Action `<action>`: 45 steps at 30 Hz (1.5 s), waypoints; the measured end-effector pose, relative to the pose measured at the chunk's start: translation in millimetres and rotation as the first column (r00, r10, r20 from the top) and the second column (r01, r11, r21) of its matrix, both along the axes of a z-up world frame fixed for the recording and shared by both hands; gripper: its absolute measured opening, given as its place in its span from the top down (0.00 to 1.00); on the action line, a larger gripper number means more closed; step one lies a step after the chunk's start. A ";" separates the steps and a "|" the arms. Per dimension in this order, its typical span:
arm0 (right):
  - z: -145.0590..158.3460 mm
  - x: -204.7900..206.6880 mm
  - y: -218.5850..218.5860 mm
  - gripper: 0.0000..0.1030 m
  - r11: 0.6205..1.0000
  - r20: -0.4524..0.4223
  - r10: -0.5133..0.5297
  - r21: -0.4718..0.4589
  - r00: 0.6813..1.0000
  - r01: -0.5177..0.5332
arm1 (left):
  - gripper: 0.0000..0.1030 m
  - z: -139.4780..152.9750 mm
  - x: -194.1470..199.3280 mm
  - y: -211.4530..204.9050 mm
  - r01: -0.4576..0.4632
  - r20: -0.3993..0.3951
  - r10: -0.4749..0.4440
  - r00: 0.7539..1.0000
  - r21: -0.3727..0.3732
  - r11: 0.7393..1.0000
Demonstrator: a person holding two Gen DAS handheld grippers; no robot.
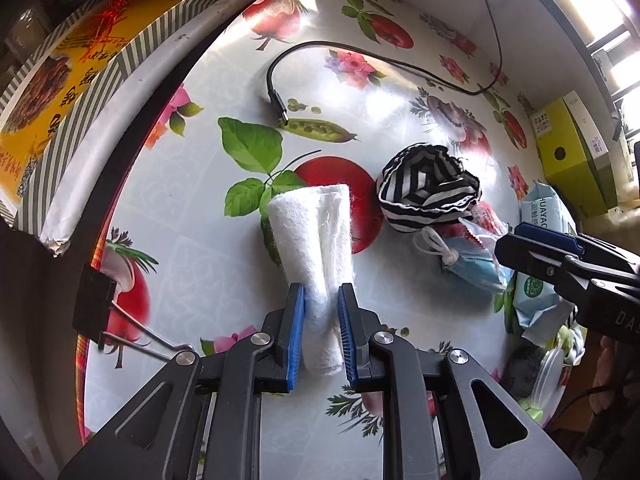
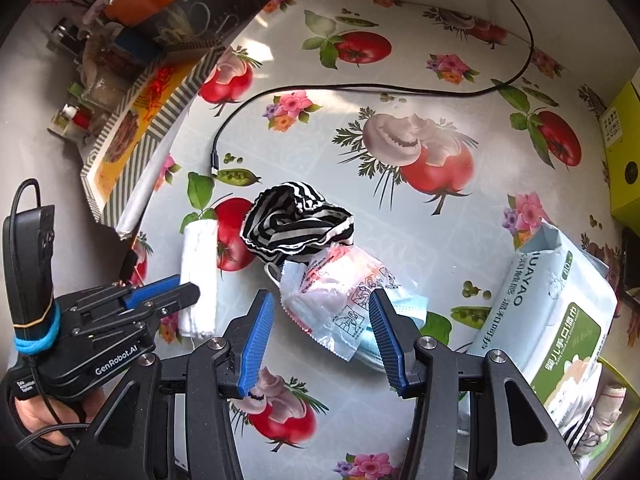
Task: Organize soft objects
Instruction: 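Grasp the white towel with the left tool while the right tool grasps the clear plastic bag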
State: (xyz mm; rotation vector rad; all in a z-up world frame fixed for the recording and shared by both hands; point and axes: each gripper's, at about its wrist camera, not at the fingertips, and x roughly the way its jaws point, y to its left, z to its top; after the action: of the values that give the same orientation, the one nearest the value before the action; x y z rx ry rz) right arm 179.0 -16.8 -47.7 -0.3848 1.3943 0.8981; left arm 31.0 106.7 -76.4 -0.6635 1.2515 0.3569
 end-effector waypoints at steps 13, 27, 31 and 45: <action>-5.0 5.5 -5.2 0.78 1.000 0.006 -0.004 0.014 1.000 0.004 | 0.82 -3.0 6.6 -2.4 0.017 0.006 -0.017 1.000 0.001 1.000; 37.9 -10.0 -43.9 0.80 0.994 0.048 -0.047 0.098 0.998 0.042 | 0.83 29.1 2.1 -19.7 0.052 0.071 -0.054 0.996 0.022 0.998; 51.3 -18.7 -62.5 0.80 0.991 0.052 -0.071 0.119 0.996 0.065 | 0.83 40.8 4.2 -29.5 0.080 0.086 -0.083 0.993 0.035 0.996; 94.6 -41.2 -135.1 0.80 0.968 0.088 -0.191 0.183 0.978 0.173 | 0.83 89.0 22.1 -81.8 0.213 0.141 -0.226 0.964 0.105 0.971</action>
State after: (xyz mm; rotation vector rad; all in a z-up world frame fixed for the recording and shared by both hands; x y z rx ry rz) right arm 137.7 -152.0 46.9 -0.1644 1.2227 0.8288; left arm 53.1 24.9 12.5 -0.4611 1.1436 0.1732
